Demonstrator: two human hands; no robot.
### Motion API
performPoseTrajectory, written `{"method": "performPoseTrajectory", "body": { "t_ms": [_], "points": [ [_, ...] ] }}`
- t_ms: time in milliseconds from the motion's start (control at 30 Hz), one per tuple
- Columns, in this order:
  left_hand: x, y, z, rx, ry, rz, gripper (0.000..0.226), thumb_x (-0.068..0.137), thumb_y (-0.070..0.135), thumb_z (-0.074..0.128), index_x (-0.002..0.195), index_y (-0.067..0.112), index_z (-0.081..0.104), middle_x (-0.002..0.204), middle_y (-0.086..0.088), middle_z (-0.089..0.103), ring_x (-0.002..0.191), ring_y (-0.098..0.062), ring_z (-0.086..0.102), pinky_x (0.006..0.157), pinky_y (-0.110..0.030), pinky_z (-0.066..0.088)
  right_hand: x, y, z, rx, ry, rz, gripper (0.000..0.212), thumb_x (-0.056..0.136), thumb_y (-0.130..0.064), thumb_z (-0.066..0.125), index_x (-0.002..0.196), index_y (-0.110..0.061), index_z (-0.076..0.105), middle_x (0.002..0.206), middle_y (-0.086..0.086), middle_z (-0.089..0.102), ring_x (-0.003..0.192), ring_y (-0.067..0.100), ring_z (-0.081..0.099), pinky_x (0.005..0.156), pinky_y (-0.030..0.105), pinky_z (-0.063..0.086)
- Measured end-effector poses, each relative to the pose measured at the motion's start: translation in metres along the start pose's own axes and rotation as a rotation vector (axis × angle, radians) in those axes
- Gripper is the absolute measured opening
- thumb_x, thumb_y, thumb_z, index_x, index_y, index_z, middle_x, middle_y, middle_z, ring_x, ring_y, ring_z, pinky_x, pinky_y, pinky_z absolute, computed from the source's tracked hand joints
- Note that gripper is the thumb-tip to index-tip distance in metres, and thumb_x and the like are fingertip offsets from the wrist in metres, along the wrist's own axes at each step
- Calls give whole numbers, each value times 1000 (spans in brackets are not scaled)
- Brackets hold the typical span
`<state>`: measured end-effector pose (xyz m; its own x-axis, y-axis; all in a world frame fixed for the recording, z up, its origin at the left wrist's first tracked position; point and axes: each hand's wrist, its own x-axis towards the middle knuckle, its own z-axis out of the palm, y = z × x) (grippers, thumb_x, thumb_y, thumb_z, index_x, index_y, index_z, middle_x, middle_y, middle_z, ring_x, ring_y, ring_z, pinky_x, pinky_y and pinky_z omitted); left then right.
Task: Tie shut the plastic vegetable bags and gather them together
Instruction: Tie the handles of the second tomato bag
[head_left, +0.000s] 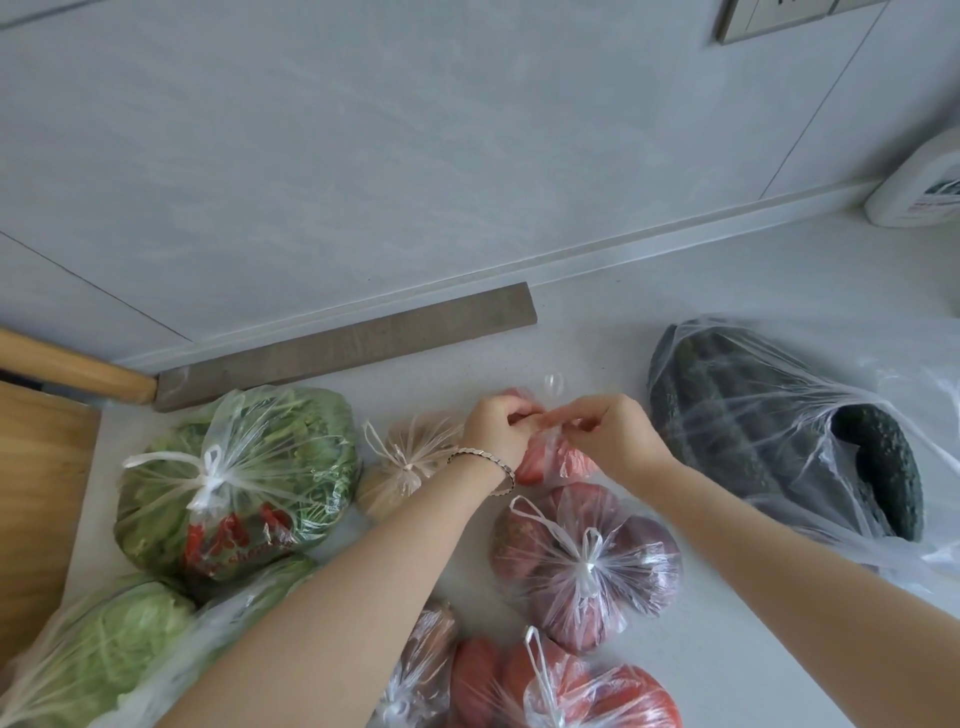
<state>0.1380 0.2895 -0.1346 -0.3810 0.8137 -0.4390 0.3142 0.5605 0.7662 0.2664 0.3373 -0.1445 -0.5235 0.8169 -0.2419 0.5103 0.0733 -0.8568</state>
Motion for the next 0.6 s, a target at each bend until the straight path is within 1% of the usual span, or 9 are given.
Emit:
{"method": "performPoseTrajectory", "body": {
  "t_ms": [67, 100, 167, 200, 267, 333, 400, 500, 600],
  "points": [
    [2, -1, -3, 4, -19, -31, 19, 82, 15, 65, 96, 3, 70, 92, -21, 70, 63, -19, 56, 67, -24, 44, -2, 4, 5, -264, 72, -252, 34, 76, 10, 60, 88, -17, 76, 78, 4, 72, 63, 18, 61, 57, 25, 48],
    [2, -1, -4, 12, -32, -45, 19, 82, 17, 66, 94, 3, 71, 89, -20, 70, 57, -14, 53, 63, -23, 42, -3, 6, 6, -373, 82, -356, 34, 72, 9, 65, 88, -18, 76, 79, 6, 72, 64, 22, 63, 56, 26, 49],
    [2, -2, -6, 12, -50, -72, 22, 80, 21, 68, 91, 3, 71, 80, -16, 70, 51, -7, 47, 64, -24, 40, -2, 10, 6, -527, 68, -464, 39, 56, 9, 77, 83, -18, 76, 73, 4, 71, 53, 22, 64, 44, 21, 47],
    [2, -1, -7, 12, -50, -87, 22, 80, 22, 69, 91, 3, 71, 78, -15, 70, 52, -8, 47, 66, -25, 40, -2, 10, 6, -577, 61, -486, 43, 47, 10, 82, 80, -16, 75, 71, 3, 70, 48, 20, 63, 38, 18, 44],
    [1, 2, -6, 23, -32, -114, 21, 80, 21, 69, 92, 5, 71, 88, -16, 71, 60, -15, 54, 69, -25, 41, 0, 11, 6, -667, 9, -499, 47, 37, 11, 85, 76, -11, 73, 70, 4, 67, 40, 19, 58, 30, 17, 39],
    [1, 5, -6, 36, -8, -131, 21, 80, 19, 68, 95, 6, 71, 97, -16, 71, 81, -28, 64, 72, -25, 42, 1, 11, 5, -763, -23, -492, 47, 34, 9, 87, 73, -10, 71, 74, 6, 64, 35, 17, 53, 26, 20, 38],
    [2, 8, -5, 129, 0, -117, 19, 82, 17, 65, 98, 7, 70, 101, -13, 71, 96, -29, 64, 75, -24, 42, 1, 11, 5, -852, -43, -491, 44, 32, 3, 89, 70, -11, 70, 78, 7, 63, 32, 14, 47, 25, 19, 34],
    [3, 10, -7, 384, 5, -61, 18, 85, 10, 55, 94, 7, 70, 100, -12, 70, 95, -28, 63, 76, -27, 43, -5, 10, 1, -983, -87, -509, 41, 24, -8, 89, 60, -17, 69, 73, 3, 62, 34, 9, 45, 30, 14, 17],
    [6, 8, -9, 556, 16, -49, 21, 84, 6, 50, 92, 6, 70, 100, -13, 70, 96, -30, 63, 79, -32, 47, -12, 17, 2, -1018, -149, -494, 43, 17, -9, 85, 54, -21, 68, 66, -2, 60, 43, 8, 51, 35, 12, 15]
  ]
}}
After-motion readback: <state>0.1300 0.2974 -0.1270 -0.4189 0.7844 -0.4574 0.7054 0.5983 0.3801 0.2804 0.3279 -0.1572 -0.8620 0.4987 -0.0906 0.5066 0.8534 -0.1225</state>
